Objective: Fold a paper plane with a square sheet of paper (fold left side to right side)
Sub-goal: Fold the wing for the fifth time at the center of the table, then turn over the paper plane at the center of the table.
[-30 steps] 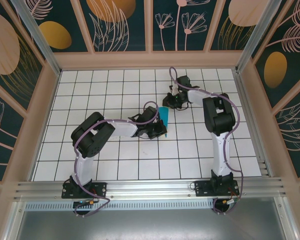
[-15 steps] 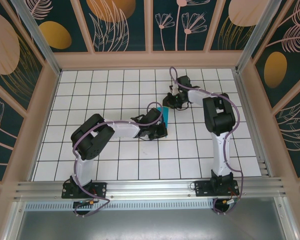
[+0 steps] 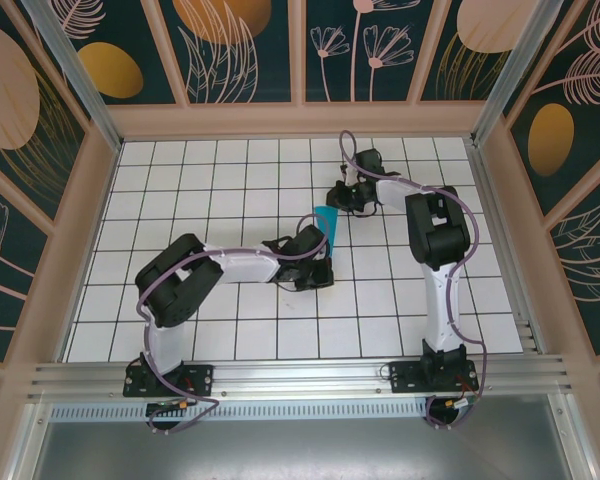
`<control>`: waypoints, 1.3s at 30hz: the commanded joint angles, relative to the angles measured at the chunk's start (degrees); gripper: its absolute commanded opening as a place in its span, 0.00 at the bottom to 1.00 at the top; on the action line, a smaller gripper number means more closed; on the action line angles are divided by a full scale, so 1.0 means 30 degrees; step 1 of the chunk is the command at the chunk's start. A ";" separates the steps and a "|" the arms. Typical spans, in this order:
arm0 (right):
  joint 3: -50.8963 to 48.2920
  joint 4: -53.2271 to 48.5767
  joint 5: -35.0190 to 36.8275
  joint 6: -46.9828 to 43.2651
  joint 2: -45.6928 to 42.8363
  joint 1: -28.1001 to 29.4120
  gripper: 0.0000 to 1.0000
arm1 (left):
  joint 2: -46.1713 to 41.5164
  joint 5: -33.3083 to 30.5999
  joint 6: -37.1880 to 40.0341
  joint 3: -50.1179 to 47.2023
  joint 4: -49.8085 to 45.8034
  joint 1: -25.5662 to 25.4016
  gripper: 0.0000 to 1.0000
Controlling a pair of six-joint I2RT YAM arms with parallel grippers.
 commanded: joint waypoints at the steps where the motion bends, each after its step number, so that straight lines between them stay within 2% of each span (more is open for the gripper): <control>1: -0.0178 0.0160 0.1216 -0.0188 0.0916 -0.0342 0.15 | -0.1822 -0.0073 0.0642 -0.0432 -0.2426 0.0185 0.00; 8: -0.1029 0.0965 -0.0810 0.0427 -0.0728 -0.0315 0.17 | -0.4536 -0.0409 0.1308 -0.1369 -0.2331 0.2391 0.01; 11: -0.1274 0.0920 -0.0995 0.0476 -0.1902 -0.0239 0.20 | -0.5364 -0.1015 0.1833 -0.1480 -0.2328 0.3323 0.07; 13: -0.1238 0.0519 -0.0488 0.0377 -0.2792 -0.0177 0.25 | -0.5822 -0.1603 0.2215 -0.1361 -0.2406 0.3852 0.10; 16: -0.0809 -0.0785 0.1363 -0.0009 -0.4151 -0.0001 0.32 | -0.6700 -0.2989 0.2806 -0.1245 -0.2390 0.4528 0.21; 19: -0.0255 -0.2709 0.4298 -0.0350 -0.5333 0.0422 0.39 | -0.7728 -0.4834 0.3523 -0.1256 -0.2083 0.4996 0.31; 23: 0.0095 -0.5281 0.8154 0.0050 -0.6248 0.1398 0.49 | -0.8947 -0.7297 0.4183 -0.1340 -0.1405 0.5251 0.51; 25: -0.0189 -0.6048 0.9903 0.0707 -0.6572 0.2196 0.57 | -0.9429 -0.8463 0.4340 -0.1417 -0.1055 0.5250 0.56; 27: -0.0993 -0.6221 1.0827 0.1582 -0.6873 0.3118 0.66 | -0.9852 -0.9355 0.4488 -0.1536 -0.0657 0.5251 0.61; 28: -0.1323 -0.6214 1.0929 0.1935 -0.6922 0.3485 0.67 | -0.9956 -0.9608 0.4505 -0.1575 -0.0531 0.5234 0.62; 34: -0.2594 -0.6288 1.1686 0.3553 -0.6081 0.4728 0.68 | -1.0026 -0.9578 0.4556 -0.2044 -0.0086 0.5241 0.65; 39: -0.2971 -0.6352 1.2026 0.3976 -0.5592 0.5109 0.57 | -1.0197 -0.9490 0.4460 -0.2682 0.0023 0.5251 0.67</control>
